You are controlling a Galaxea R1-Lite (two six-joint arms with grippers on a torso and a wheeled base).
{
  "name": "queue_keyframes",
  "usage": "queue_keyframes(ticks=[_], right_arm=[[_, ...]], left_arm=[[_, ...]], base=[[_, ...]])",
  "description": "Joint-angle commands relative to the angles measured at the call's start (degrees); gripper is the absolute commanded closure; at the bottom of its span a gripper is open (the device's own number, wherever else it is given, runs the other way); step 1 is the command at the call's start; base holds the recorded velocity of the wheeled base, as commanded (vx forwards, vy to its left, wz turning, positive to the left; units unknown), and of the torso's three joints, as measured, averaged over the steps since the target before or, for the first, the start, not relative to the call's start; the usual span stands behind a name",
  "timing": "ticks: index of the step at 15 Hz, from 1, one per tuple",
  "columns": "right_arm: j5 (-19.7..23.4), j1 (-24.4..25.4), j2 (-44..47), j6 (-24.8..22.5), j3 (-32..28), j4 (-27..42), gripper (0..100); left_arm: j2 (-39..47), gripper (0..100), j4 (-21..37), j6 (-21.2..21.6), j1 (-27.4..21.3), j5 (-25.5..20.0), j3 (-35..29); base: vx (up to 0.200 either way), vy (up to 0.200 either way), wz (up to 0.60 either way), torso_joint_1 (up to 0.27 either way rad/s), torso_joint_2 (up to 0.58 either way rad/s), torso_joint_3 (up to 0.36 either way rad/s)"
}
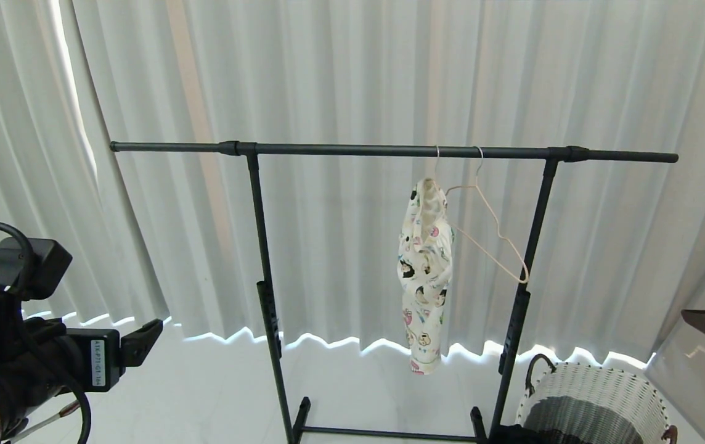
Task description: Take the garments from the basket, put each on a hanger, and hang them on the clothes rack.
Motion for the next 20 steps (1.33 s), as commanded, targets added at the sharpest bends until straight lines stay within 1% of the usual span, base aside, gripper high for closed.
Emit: queue_keyframes(ticks=[1,4,6,14,17,20], right_arm=[[-0.01,0.03,0.15,-0.02,-0.02,-0.06,0],[-0.01,0.03,-0.03,-0.02,-0.02,-0.06,0],[-0.01,0.03,-0.03,-0.02,-0.02,-0.06,0],[-0.01,-0.15,-0.21,-0.02,0.07,0.03,0],[-0.01,-2.26,-0.29,-0.02,2.79,-0.06,0],[-0.01,-2.52,-1.00,-0.02,4.46,-0.06,0]], left_arm=[[0.08,0,-0.06,-0.03,0.00,0.00,-0.16],[-0.01,0,-0.06,-0.03,0.00,0.00,-0.16],[-0.01,0,-0.06,0.05,-0.09,0.00,-0.25],[-0.19,0,-0.06,-0.03,0.00,0.00,-0.34],[-0.10,0,-0.06,-0.03,0.00,0.00,-0.07],[-0.01,0,-0.06,-0.03,0.00,0.00,-0.07]], base=[[0.000,0.000,0.00,0.000,0.00,0.000],[0.000,0.000,0.00,0.000,0.00,0.000],[0.000,0.000,0.00,-0.095,0.26,0.137],[0.000,0.000,0.00,-0.203,0.47,0.269],[0.000,0.000,0.00,-0.194,0.48,0.284],[0.000,0.000,0.00,-0.172,0.46,0.282]])
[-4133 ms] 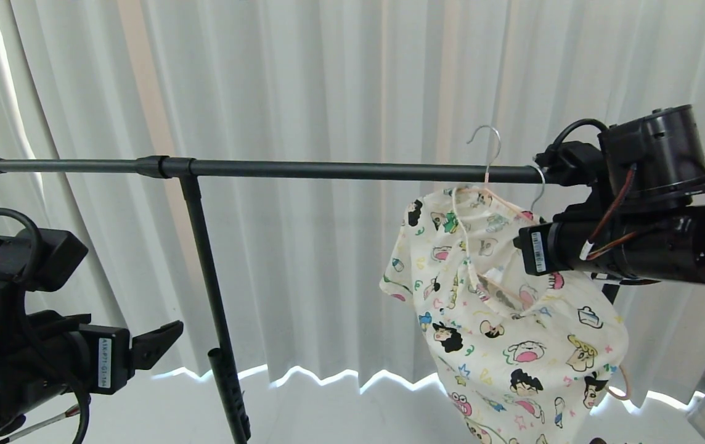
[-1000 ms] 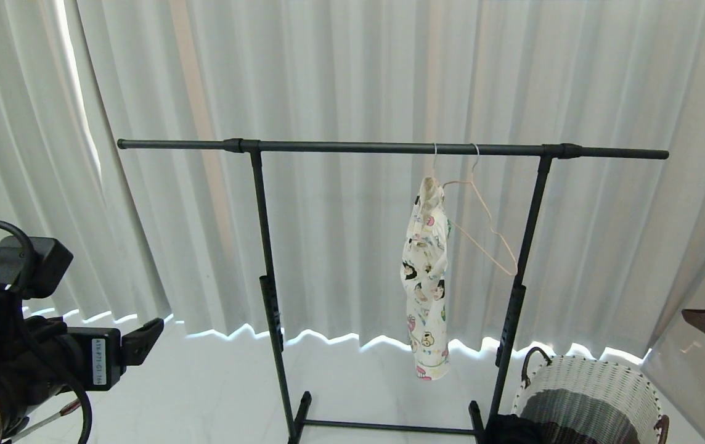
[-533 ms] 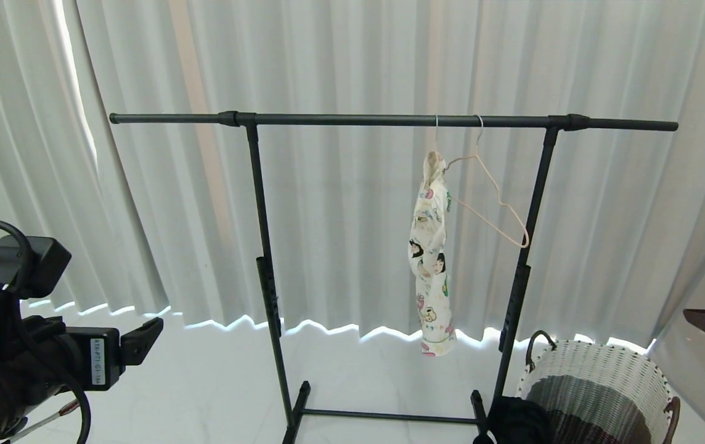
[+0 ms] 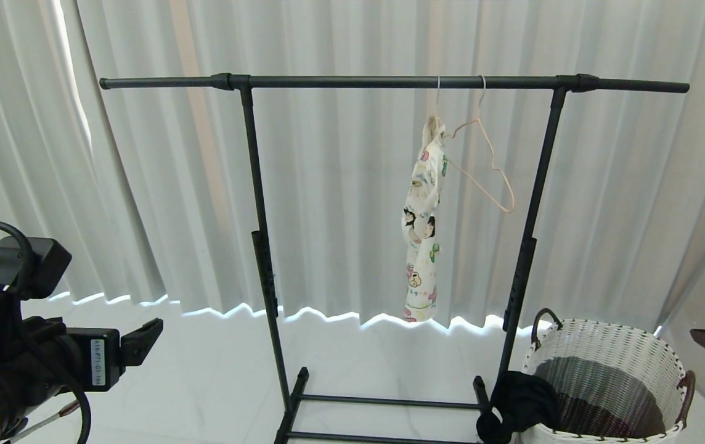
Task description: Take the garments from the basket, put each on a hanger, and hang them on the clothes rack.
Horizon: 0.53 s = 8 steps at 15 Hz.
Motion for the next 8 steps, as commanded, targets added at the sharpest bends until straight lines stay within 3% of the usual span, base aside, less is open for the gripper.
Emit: queue_keyframes(ticks=[1,5,8], right_arm=[[0.02,-0.12,-0.17,-0.03,0.72,0.03,0],[0.02,-0.12,0.71,-0.03,1.95,0.03,0],[-0.07,-0.56,1.06,0.05,3.36,-0.06,0]], left_arm=[[0.07,0,-0.02,-0.11,0.00,0.03,0.02],[-0.01,0,-0.02,-0.20,0.18,0.12,0.11],[0.16,0,-0.02,-0.11,0.18,0.03,0.02]], base=[[0.000,0.000,0.00,-0.154,0.46,0.295],[0.000,0.000,0.00,-0.113,0.43,0.277],[0.000,0.000,0.00,0.007,0.02,0.001]])
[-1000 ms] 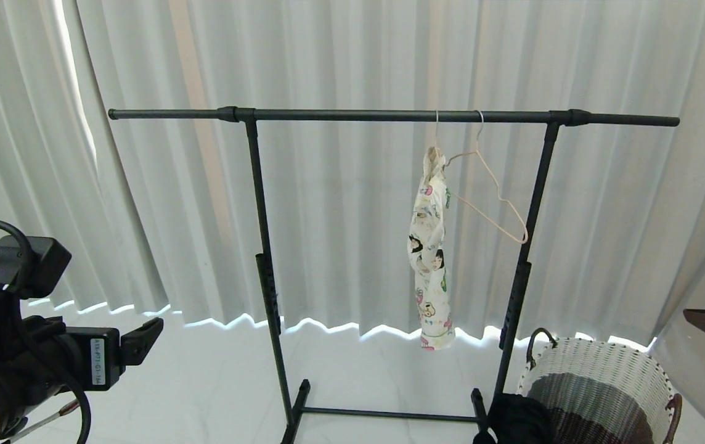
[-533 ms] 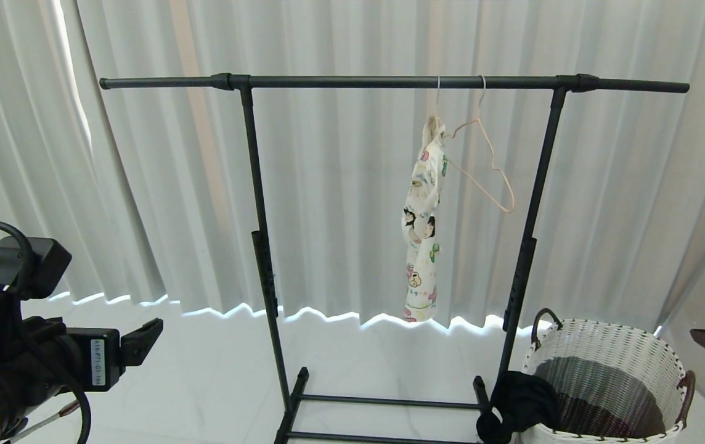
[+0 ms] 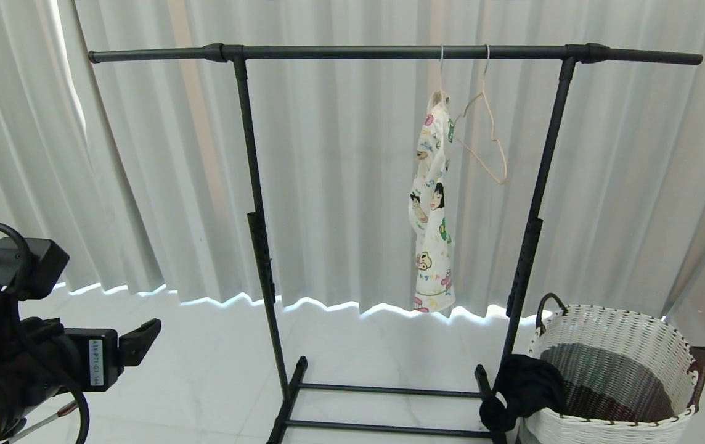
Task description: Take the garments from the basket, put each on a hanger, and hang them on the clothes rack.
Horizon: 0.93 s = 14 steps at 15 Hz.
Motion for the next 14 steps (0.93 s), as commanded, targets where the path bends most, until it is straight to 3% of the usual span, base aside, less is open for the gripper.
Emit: queue_keyframes(ticks=[1,6,10,14], right_arm=[[0.05,-0.12,0.41,0.05,1.42,-0.60,0],[0.49,-0.38,4.36,-1.53,10.30,-13.26,0],[7.00,-1.35,9.90,-4.60,17.24,-20.82,0],[8.67,0.15,21.32,-5.40,22.96,-33.82,0]], left_arm=[[0.21,0,-0.02,0.00,-0.04,0.00,-0.25],[1.79,0,-0.02,0.18,-0.40,-0.35,-1.13],[3.64,0,-0.02,0.18,-0.40,-0.26,-1.13],[4.70,0,-0.02,0.09,-0.48,-0.26,-1.13]], base=[[0.000,0.000,0.00,0.000,0.00,0.000],[0.160,0.000,0.00,-0.049,0.08,0.073],[0.200,0.000,0.00,-0.001,0.01,0.006],[0.200,0.000,0.00,0.001,0.01,0.002]])
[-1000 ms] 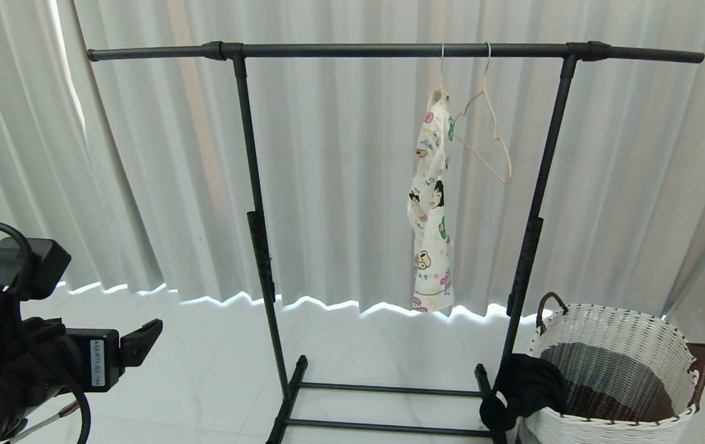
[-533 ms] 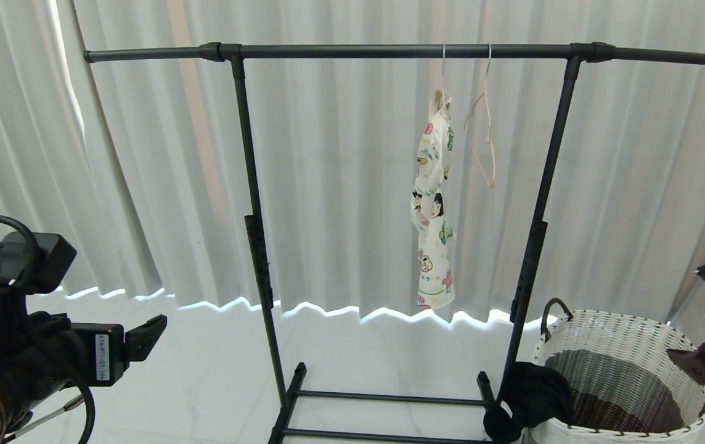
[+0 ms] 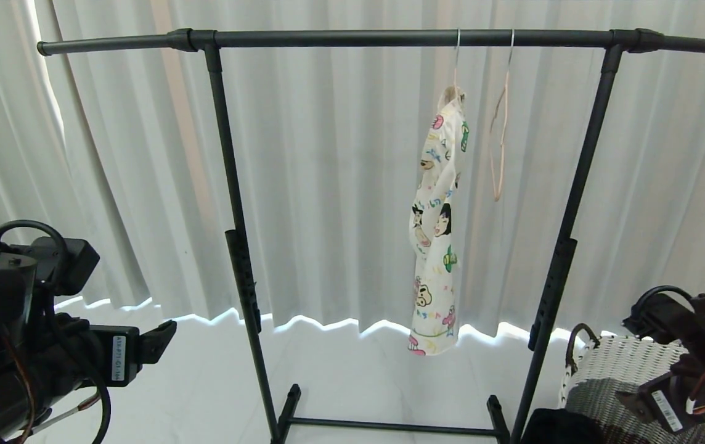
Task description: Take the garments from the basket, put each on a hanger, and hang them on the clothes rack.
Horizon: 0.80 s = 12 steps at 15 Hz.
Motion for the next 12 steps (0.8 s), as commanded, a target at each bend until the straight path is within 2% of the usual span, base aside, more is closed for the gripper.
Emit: queue_keyframes(ticks=[1,5,8,12], right_arm=[[0.74,1.51,10.97,-0.13,2.98,-7.33,0],[3.37,5.99,21.25,-0.13,2.89,-11.37,0],[3.73,9.59,27.40,-0.04,2.89,-13.39,0],[2.93,8.80,32.50,0.13,2.98,-15.15,0]], left_arm=[[0.95,0,-0.09,-0.02,-0.24,0.01,-0.07],[1.48,0,-1.40,-0.02,-1.65,0.10,0.02],[1.39,0,-3.07,0.07,-2.09,0.36,0.19],[1.04,0,-3.07,-0.02,-2.09,1.68,1.16]], base=[[0.200,0.000,0.00,0.002,-0.01,-0.002],[0.000,0.000,0.00,0.000,0.00,0.000],[0.000,0.000,0.00,0.000,0.00,0.000],[0.000,0.000,0.00,0.000,0.00,0.000]])
